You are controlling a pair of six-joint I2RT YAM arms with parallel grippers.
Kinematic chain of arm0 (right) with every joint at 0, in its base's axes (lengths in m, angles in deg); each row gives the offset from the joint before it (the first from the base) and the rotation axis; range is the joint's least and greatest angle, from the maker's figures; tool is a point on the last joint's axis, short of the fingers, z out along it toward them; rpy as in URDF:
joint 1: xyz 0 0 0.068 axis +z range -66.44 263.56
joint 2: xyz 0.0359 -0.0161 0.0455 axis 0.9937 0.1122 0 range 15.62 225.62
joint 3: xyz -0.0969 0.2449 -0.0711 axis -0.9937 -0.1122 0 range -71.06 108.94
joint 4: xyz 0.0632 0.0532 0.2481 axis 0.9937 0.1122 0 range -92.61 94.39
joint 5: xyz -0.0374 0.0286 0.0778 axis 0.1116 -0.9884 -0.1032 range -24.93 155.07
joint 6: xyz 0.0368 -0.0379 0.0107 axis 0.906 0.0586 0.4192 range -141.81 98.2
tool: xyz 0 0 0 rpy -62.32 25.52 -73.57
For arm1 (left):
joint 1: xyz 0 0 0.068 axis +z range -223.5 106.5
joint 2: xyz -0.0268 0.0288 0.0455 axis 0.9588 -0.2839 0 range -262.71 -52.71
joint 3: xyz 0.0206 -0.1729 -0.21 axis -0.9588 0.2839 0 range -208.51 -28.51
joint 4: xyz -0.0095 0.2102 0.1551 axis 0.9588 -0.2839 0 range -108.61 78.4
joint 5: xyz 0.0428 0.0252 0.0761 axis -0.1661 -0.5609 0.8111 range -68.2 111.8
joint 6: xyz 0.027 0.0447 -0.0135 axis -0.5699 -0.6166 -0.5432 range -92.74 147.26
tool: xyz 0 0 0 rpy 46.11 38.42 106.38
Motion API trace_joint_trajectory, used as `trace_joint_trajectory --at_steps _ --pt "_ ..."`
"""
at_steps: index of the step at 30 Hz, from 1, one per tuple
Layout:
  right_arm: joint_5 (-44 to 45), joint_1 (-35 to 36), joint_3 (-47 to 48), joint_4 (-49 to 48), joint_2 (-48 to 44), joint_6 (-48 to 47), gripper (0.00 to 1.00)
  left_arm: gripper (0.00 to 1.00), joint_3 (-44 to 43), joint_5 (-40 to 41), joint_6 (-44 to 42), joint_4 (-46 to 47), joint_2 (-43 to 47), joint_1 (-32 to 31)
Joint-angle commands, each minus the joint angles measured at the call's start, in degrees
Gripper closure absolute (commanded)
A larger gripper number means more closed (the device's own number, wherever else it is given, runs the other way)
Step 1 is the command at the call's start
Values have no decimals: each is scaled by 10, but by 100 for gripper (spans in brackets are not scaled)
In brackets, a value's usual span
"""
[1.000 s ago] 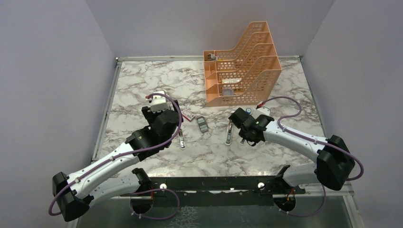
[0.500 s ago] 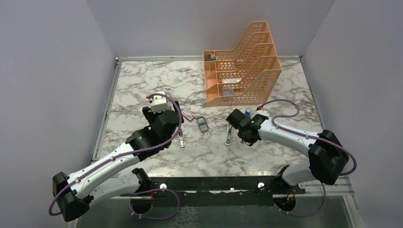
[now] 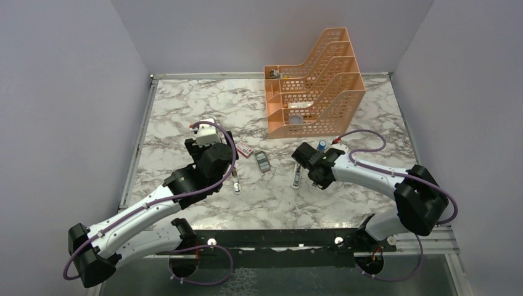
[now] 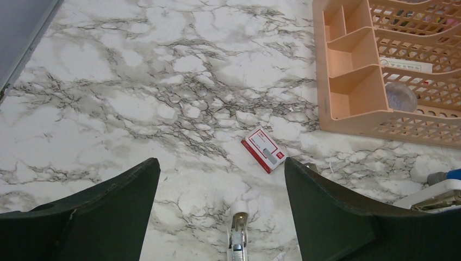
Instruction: Load the staples into the stapler
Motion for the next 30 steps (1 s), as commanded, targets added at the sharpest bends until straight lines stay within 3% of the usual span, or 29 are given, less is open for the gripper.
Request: trace_joint_trajectory --at_steps 1,30 --pt "29 -4 -1 -2 6 10 77 14 5 -9 2 13 5 2" --pt "20 -7 -13 -29 25 -6 76 14 7 -5 0 12 5 2"
